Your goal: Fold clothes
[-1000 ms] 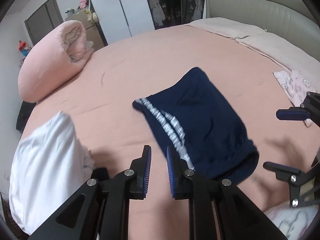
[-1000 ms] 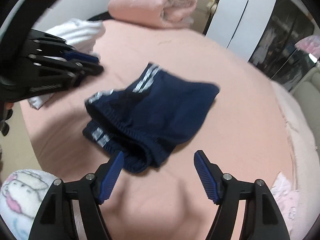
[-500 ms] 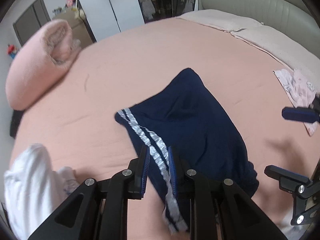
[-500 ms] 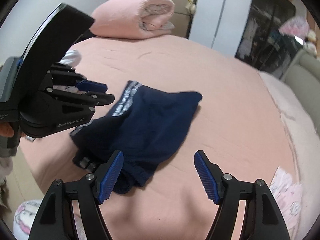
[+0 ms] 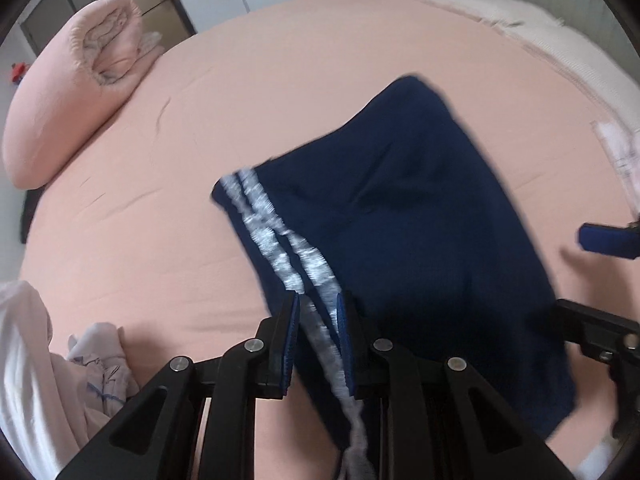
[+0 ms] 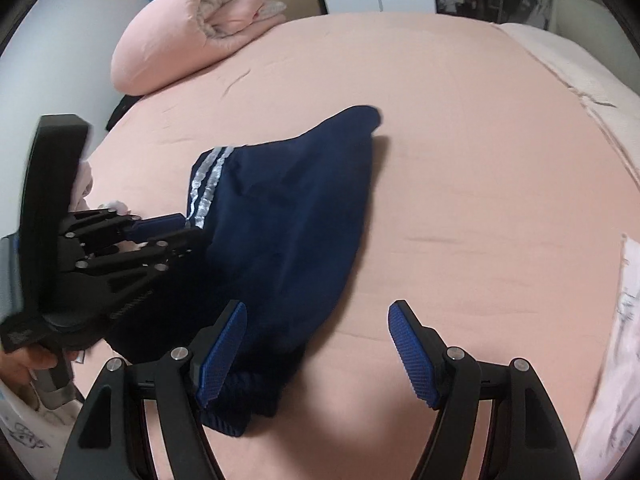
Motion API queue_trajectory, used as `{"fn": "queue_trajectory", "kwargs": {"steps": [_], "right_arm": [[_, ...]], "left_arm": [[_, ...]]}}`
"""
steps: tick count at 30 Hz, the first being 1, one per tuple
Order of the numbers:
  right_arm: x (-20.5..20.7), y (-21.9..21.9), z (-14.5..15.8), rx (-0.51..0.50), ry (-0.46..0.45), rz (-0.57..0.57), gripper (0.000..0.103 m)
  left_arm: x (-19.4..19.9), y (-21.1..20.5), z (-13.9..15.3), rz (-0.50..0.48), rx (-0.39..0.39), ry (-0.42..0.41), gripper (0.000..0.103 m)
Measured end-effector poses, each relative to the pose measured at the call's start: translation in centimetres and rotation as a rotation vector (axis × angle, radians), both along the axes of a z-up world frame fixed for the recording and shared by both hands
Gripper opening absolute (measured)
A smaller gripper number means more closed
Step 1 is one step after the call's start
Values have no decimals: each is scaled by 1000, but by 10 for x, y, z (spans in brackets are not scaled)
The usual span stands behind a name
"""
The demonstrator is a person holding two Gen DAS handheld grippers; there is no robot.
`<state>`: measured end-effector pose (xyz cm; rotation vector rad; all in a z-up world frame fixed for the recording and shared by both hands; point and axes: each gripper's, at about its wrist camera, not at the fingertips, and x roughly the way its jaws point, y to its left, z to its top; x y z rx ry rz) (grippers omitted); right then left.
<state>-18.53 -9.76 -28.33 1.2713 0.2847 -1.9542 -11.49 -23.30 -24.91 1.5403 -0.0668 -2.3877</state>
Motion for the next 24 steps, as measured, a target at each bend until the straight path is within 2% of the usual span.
{"fn": "queue_trajectory", "kwargs": {"steps": [7, 11, 15, 19, 22, 24], "right_arm": [[13, -17, -19, 107, 28, 69, 73], [18, -10, -30, 152, 25, 73, 73], [23, 7, -31, 127, 3, 57, 73], [24, 13, -28, 118, -4, 55, 73], [25, 15, -25, 106, 7, 56, 73], [29, 18, -18, 90, 48, 76, 73]], "left_arm": [[20, -27, -11, 97, 68, 13, 17], [32, -33, -13, 121, 62, 11, 18], [42, -36, -12, 132, 65, -6, 17], [53, -38, -5, 148, 87, 14, 17], [61, -36, 4, 114, 97, 48, 17], [65, -32, 8, 61, 89, 62, 17]]}}
